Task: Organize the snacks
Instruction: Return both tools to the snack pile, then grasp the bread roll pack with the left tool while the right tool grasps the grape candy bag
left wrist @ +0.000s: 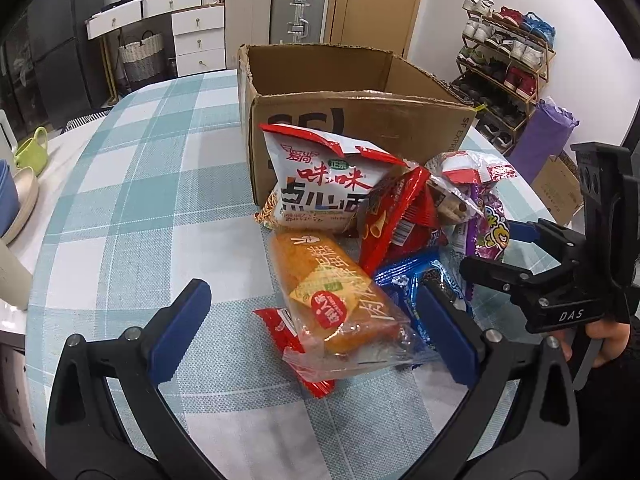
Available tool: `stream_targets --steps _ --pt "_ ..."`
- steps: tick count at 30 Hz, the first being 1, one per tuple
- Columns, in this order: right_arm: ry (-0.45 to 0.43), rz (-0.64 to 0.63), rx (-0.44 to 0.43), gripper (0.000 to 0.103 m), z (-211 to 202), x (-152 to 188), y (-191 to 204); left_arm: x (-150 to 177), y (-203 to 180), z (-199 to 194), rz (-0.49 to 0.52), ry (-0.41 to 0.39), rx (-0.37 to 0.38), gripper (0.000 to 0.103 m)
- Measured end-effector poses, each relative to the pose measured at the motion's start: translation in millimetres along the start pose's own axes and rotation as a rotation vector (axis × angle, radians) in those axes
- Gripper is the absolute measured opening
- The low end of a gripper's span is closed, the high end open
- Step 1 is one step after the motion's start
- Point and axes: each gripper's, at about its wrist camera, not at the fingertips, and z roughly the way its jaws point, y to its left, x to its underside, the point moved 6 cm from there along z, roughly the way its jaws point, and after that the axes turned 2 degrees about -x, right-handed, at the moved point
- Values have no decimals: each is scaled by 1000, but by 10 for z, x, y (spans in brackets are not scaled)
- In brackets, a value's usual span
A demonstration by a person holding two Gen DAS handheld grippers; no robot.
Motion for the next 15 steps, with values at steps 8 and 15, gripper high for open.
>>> stream_targets --steps 8,15 --pt "-18 22 -33 99 -55 -43 -46 32 -8 105 -53 11 67 88" --pt "0 19 -46 72 -33 -28 -22 58 -24 151 -47 30 81 61"
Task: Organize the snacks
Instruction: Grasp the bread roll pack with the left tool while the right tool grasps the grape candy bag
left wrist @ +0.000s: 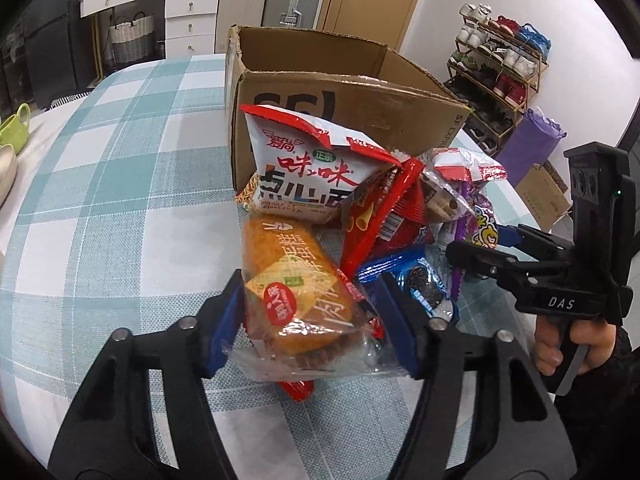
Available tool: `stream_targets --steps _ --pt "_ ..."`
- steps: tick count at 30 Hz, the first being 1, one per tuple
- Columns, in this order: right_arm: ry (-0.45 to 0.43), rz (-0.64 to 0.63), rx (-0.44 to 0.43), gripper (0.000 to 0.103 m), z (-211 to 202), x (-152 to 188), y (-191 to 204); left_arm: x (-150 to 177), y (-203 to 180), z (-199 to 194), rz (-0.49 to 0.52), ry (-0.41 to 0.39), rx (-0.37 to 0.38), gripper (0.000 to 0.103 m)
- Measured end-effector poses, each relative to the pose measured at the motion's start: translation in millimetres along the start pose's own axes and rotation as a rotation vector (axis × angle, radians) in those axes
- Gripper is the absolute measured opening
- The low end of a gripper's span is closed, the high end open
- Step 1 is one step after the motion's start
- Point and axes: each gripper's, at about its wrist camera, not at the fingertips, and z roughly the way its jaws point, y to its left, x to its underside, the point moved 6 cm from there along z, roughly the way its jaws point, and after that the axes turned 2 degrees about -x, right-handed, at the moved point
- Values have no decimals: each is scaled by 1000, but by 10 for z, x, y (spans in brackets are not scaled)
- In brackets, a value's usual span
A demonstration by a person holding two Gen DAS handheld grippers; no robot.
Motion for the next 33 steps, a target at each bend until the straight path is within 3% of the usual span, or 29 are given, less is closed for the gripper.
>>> stream_targets --steps 9,16,33 --pt "-23 -29 -11 60 -69 12 60 -5 118 25 -11 -7 -33 45" --pt "-80 -38 -24 58 -189 -45 80 -47 186 -41 -4 -33 -52 36" --pt "-214 -72 -63 58 -545 -167 210 -86 203 -318 14 -95 -39 34"
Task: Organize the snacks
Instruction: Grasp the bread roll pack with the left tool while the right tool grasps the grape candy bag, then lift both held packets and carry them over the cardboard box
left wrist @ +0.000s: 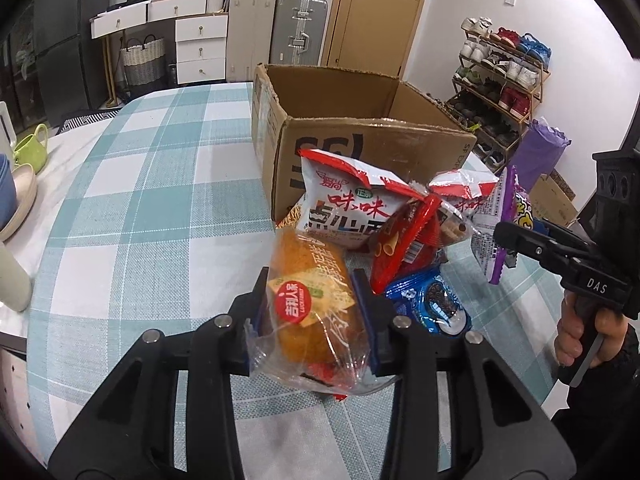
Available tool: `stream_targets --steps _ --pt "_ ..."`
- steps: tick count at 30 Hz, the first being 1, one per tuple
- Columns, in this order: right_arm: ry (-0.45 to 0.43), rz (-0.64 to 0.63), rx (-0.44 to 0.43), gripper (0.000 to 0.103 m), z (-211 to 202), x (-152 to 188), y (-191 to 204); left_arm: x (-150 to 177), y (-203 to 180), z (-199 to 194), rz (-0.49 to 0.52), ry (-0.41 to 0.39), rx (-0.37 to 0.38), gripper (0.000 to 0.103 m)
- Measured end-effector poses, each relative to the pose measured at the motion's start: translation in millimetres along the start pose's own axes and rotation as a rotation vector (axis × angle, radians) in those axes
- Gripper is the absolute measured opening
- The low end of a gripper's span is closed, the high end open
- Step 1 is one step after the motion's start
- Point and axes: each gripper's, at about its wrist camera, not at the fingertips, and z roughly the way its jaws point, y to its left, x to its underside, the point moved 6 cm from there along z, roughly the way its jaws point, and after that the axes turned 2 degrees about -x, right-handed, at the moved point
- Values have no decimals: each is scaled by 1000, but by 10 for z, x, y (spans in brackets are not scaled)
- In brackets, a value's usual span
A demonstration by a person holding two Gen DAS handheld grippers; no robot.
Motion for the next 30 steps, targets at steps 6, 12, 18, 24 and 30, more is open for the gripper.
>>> stream_targets --steps 6,12,18,24,30 --pt "-16 -4 1 58 -58 -23 43 -34 -3 -99 -12 -25 17 34" --pt "-19 -6 -2 58 -77 -25 75 -54 -30 -166 3 -41 36 34" --pt "-42 -13 -5 58 -125 -49 104 -100 -29 -317 -6 -78 45 34" --pt "-57 -24 -9 58 -166 -75 151 -155 -64 -486 -13 -127 63 34" --pt "-58 -36 -9 58 -169 -77 202 -209 -118 -649 -20 -177 94 34"
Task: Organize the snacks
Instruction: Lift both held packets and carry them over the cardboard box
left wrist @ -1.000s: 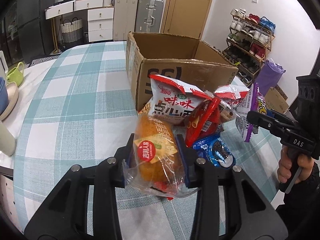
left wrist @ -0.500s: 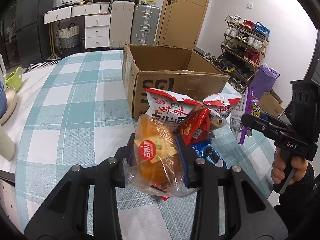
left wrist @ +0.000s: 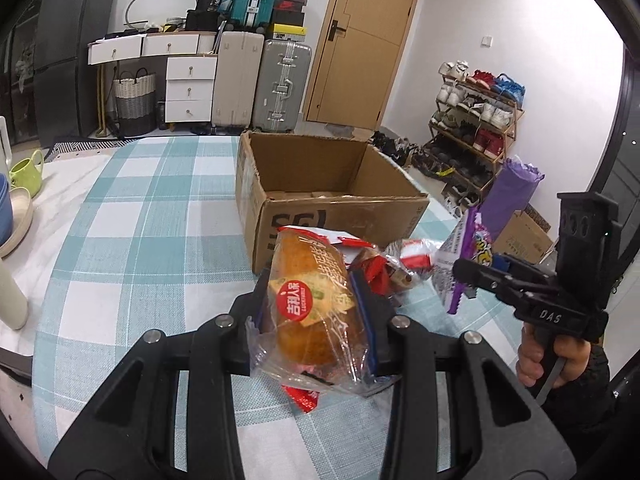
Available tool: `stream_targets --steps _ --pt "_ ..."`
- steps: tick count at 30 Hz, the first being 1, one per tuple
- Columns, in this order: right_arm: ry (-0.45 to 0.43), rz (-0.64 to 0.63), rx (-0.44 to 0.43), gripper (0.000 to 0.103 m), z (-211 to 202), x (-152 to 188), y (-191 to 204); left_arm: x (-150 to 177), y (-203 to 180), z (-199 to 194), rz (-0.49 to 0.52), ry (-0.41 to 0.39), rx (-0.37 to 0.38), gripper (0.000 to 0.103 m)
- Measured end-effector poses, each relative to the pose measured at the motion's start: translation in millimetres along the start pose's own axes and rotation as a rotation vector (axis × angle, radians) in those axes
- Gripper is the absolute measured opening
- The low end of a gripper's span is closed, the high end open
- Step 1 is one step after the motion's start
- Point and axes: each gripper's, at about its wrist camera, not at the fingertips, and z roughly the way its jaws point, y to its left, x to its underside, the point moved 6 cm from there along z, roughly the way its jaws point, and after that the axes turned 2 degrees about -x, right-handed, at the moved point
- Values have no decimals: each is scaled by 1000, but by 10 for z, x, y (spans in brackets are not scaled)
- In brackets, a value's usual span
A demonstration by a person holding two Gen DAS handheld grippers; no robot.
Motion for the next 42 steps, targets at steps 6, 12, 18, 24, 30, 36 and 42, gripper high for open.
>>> stream_targets --steps 6,12,18,24,30,36,42 --pt "-5 -5 -4 58 3 -44 -9 -53 -66 -122 -7 -40 11 33" --pt "-18 -17 -5 58 18 -201 7 -133 -114 -205 -28 -72 14 34" --pt "-19 -59 -6 58 64 -348 76 -297 -116 -243 -50 -101 11 34" --pt "-15 -73 -5 58 146 -440 78 -467 -121 -172 -42 -112 -6 34" --pt "-19 -74 4 58 201 -534 20 -664 -187 -75 -34 -124 -11 34" --pt "-34 -53 12 58 233 -690 -105 -810 -274 27 -22 -128 -11 34" --pt "-45 -37 22 58 277 -889 -216 -988 -344 218 -17 -121 -17 34"
